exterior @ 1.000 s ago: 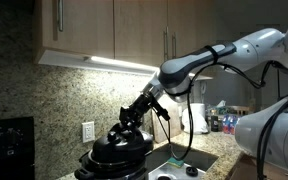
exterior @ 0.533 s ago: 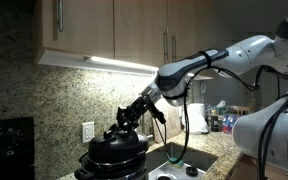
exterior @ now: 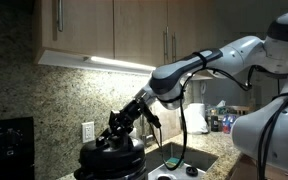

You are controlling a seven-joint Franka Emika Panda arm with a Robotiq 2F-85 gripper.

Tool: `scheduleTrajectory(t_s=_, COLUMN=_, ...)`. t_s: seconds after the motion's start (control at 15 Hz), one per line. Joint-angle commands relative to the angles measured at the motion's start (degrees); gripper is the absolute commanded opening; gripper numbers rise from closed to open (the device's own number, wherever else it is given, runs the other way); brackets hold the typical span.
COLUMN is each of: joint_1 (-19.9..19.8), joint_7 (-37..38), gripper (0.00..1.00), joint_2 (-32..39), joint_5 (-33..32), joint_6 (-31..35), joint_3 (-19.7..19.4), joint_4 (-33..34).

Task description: Pick up the lid and close the rice cooker

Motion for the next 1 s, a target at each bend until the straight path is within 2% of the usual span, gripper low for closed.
scheduleTrajectory(t_s=0.0, joint_1=2.0, joint_7=0.66, gripper=0.02, joint_2=-4.6, joint_5=0.96, joint_6=2.84, joint_3=-0.65, joint_4=0.06)
scheduleTrajectory(t_s=0.07, joint_1=0.38, joint_7=-0.66, gripper=0.03, joint_2=-1.14, joint_5=0.87, joint_6=0.71, joint_3=-0.07, joint_4=0.25)
scheduleTrajectory(t_s=0.53, joint_1=0.77, joint_7=-0.61, gripper=0.03, joint_2=-2.2, joint_5=0.85, joint_6=1.43, joint_3=-0.13, joint_4=0.67)
scheduleTrajectory(t_s=0.93, joint_1=0.4, joint_7=7.68, gripper=0.02, joint_2=-7.97, joint_5=4.55, joint_6=8.16, joint_3=1.26, joint_4=-0.1)
